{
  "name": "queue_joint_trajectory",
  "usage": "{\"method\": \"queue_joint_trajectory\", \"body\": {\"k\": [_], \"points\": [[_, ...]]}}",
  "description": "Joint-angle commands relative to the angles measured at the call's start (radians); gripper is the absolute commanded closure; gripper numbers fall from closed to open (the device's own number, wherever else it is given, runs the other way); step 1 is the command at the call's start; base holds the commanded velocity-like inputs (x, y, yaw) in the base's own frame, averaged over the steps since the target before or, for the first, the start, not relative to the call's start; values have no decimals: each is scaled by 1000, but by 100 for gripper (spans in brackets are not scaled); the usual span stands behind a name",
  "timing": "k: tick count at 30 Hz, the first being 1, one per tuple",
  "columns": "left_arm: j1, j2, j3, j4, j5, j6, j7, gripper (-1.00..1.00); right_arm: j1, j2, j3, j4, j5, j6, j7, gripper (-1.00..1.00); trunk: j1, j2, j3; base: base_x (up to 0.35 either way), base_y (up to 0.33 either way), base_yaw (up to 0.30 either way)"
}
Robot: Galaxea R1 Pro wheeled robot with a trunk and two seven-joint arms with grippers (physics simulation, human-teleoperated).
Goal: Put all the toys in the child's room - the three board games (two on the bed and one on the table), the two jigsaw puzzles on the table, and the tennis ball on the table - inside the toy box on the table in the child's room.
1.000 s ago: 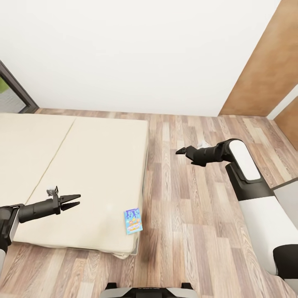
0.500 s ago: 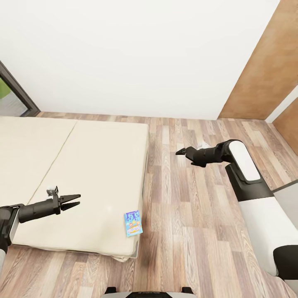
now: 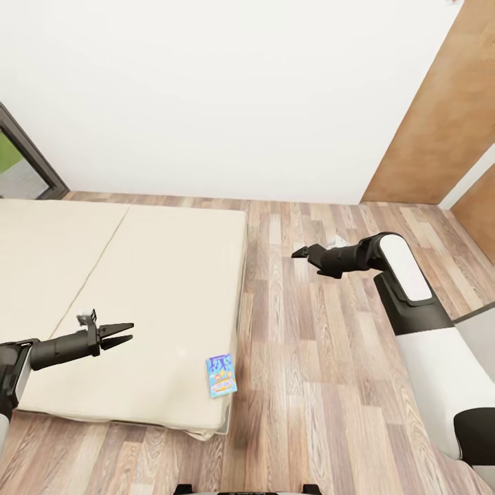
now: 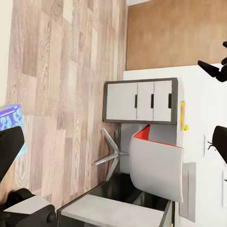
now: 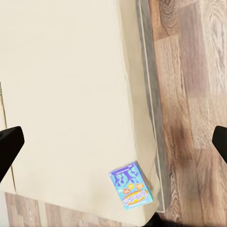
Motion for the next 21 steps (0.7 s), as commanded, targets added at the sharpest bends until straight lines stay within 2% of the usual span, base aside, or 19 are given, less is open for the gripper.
{"method": "queue_joint_trajectory", "body": {"k": [1,21], "points": [[-1,0,2,-1,-11,10,-9,-100,1,-1,2,-1,-9,1,-10,-100,1,-2,0,0,0,0],[-1,0,2,-1,-11,10,-9,-100,18,0,2,0,-8,1,-10,-100,1,-2,33,0,0,0]]}}
